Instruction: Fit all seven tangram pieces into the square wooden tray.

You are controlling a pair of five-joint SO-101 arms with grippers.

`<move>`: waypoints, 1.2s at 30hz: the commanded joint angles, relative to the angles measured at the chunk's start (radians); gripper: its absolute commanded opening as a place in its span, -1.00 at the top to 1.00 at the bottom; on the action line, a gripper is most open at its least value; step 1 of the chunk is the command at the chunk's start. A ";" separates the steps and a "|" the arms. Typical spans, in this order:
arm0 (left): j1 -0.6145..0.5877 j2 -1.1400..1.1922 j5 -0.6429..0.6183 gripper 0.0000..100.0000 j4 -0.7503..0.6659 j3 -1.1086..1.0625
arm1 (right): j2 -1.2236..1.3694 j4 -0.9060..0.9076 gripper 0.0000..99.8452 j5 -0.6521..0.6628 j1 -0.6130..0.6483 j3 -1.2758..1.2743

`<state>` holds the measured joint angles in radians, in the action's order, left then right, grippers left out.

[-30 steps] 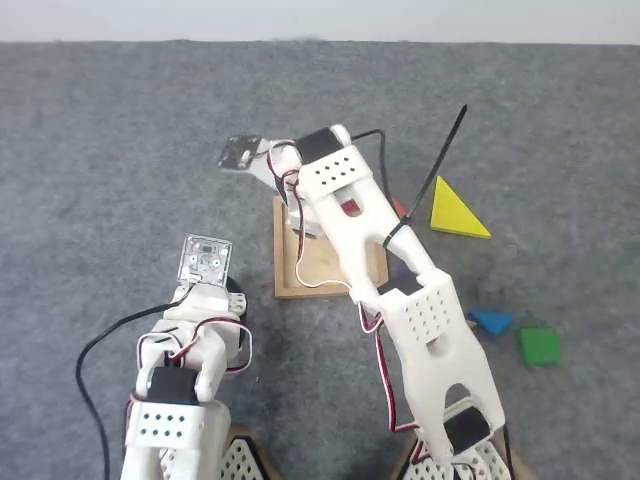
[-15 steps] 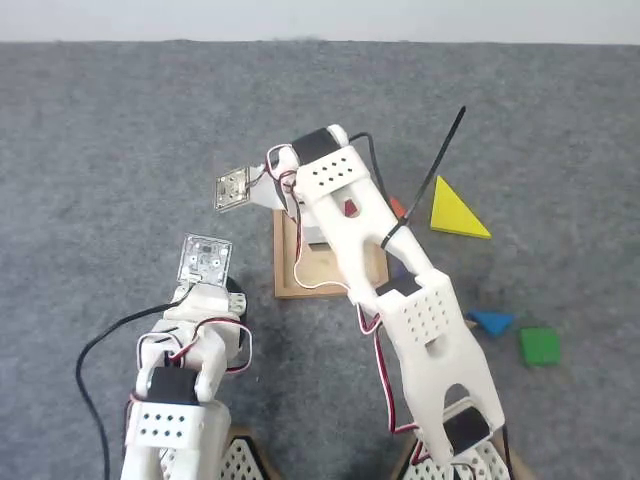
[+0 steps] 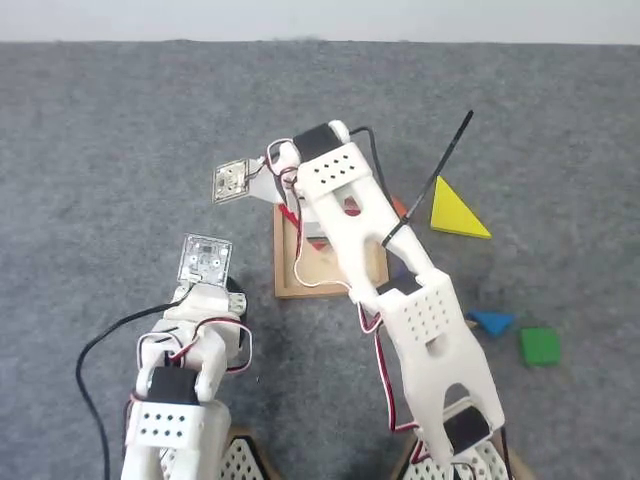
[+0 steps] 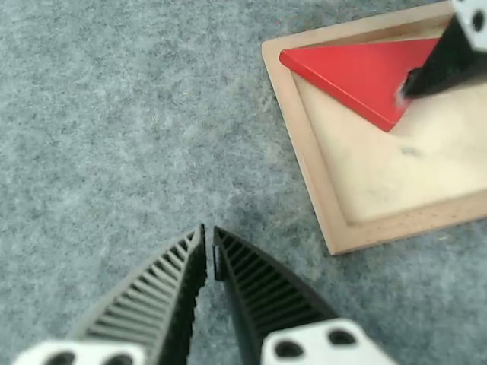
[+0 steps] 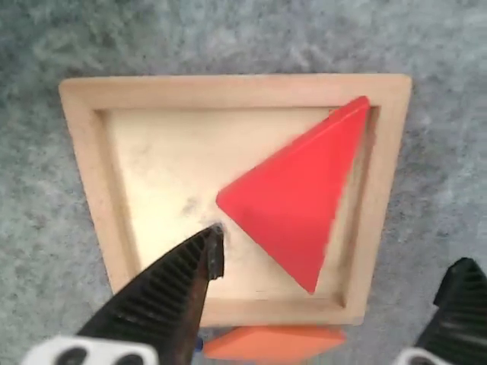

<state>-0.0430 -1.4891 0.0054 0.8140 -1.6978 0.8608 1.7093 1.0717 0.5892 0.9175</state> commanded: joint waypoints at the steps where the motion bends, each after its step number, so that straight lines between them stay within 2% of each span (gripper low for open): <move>1: -0.005 -0.012 -0.006 0.97 0.002 0.008 | -0.120 0.093 0.15 -0.163 -0.104 0.198; 4: -0.005 -0.012 -0.006 0.97 0.002 0.008 | -0.242 0.093 0.15 -0.315 -0.188 0.241; 7: -0.005 -0.012 -0.006 0.97 0.002 0.008 | -0.398 0.093 0.18 -0.446 -0.237 0.166; 9: -0.005 -0.012 -0.006 0.97 0.002 0.008 | -0.504 0.093 0.37 -0.540 -0.242 0.035; 13: -0.005 -0.012 -0.006 0.97 0.002 0.008 | -0.690 0.085 0.97 -0.646 -0.205 -0.296; 14: -0.005 -0.012 -0.006 0.97 0.002 0.008 | -0.731 0.082 1.00 -0.651 -0.196 -0.376; 16: -0.005 -0.012 -0.006 0.97 0.002 0.008 | -0.809 0.064 0.92 -0.695 -0.180 -0.525; 20: -0.005 -0.012 -0.006 0.97 0.002 0.008 | -0.972 -0.203 0.96 -0.809 -0.173 -0.867; 25: -0.005 -0.012 -0.006 0.97 0.002 0.008 | -1.110 -0.794 0.96 -0.890 -0.171 -1.355; 29: -0.005 -0.012 -0.006 0.97 0.002 0.008 | -1.078 -1.185 0.96 -0.928 -0.128 -1.570; 36: -0.005 -0.012 -0.006 0.97 0.002 0.008 | -0.866 -1.227 0.96 -0.928 0.027 -1.445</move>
<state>-0.0430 -1.4891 0.0054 0.8140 -1.6978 -0.0829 0.5201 0.1542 0.5570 -0.6383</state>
